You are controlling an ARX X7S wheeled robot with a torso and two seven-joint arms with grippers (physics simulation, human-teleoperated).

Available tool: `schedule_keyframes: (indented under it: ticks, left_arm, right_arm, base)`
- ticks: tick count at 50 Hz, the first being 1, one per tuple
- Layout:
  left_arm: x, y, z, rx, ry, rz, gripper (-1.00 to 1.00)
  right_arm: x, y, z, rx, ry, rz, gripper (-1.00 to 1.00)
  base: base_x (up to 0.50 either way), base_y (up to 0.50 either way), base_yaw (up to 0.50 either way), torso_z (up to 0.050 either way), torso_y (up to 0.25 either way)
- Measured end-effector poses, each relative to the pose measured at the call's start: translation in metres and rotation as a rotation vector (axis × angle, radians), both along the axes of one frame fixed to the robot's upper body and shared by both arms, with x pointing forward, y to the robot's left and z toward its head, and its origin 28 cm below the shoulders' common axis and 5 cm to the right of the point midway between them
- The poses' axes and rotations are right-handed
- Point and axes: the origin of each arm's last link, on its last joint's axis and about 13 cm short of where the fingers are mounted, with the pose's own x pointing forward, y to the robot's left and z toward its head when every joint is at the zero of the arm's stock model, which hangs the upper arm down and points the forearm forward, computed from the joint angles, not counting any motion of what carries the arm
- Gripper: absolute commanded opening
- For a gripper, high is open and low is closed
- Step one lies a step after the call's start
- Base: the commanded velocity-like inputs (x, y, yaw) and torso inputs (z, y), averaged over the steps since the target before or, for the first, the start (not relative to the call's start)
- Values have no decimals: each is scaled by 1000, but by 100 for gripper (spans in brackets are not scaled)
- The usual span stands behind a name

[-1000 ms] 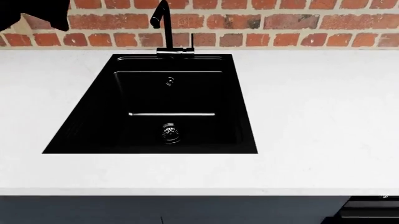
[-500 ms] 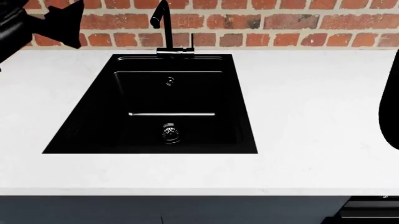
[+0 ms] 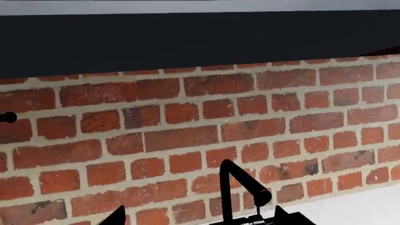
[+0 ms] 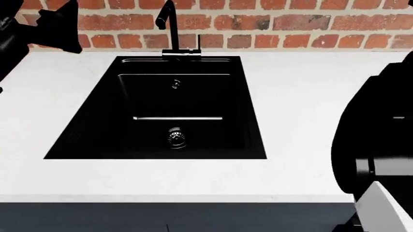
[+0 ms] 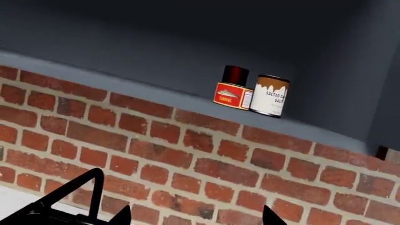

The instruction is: Pick the cans from the counter and place them in their designated side in the cabinet.

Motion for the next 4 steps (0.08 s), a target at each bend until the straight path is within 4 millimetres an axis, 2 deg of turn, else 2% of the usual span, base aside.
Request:
schedule_keyframes:
  ticks: [4]
  left_arm:
    - [-3,-3,-5,-14,3,5,100]
  right_arm:
    - [-5,0,-11,14,1,-3,100]
  base:
    - [0,0,0,0,0]
